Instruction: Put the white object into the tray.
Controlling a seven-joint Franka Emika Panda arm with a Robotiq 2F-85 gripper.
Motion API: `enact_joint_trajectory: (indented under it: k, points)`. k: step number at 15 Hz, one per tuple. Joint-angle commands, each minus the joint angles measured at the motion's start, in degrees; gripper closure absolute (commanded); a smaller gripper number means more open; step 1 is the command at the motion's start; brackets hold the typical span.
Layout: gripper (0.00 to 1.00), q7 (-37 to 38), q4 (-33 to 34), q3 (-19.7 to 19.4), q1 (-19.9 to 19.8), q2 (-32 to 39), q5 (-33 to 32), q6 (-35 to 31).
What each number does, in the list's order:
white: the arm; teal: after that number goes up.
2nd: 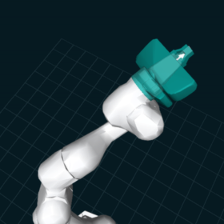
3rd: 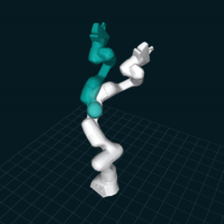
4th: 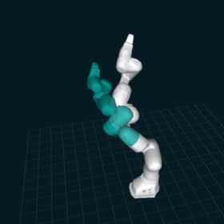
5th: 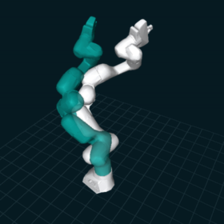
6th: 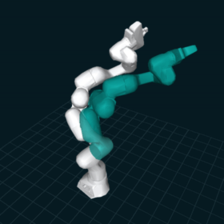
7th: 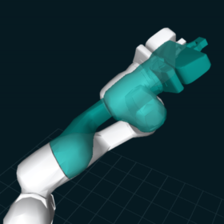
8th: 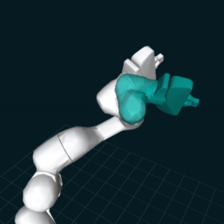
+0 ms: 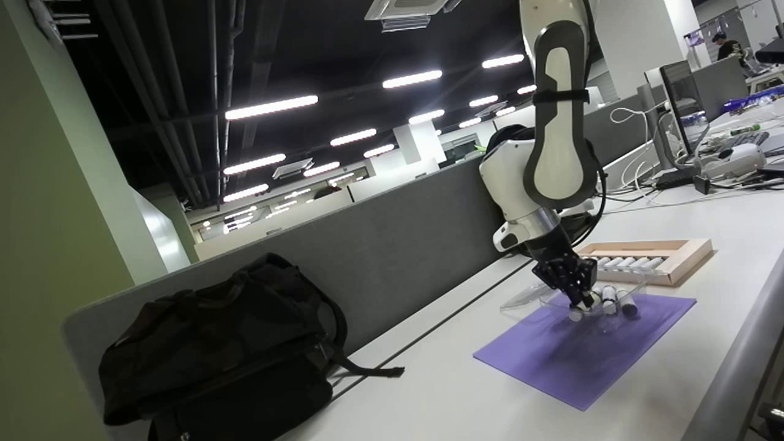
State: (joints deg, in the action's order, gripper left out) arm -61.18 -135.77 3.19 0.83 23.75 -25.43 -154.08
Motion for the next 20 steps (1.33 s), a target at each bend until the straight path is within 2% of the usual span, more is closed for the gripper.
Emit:
enact_joint_trajectory:
  k: [1, 3, 6, 10, 14, 17, 20]
  points:
    - [0.94, -2.5, -1.6, 3.6, -2.0, -7.6, 7.0, 7.2]
    - [0.94, -2.7, -1.7, 3.7, -1.9, -11.4, 10.1, 11.5]
    - [0.94, 2.2, -3.8, -0.2, -1.0, -16.8, 5.2, 12.3]
    - [0.94, 1.8, -7.4, -4.7, -3.5, -20.4, -0.1, 11.5]
    - [0.94, 1.5, -11.5, -10.3, -7.7, -21.2, -9.1, 6.6]
    - [0.94, 0.0, -12.6, -14.4, -11.5, -19.8, -16.3, -0.7]
    - [0.94, -2.3, -12.1, -17.1, -14.6, -18.9, -19.8, -5.9]
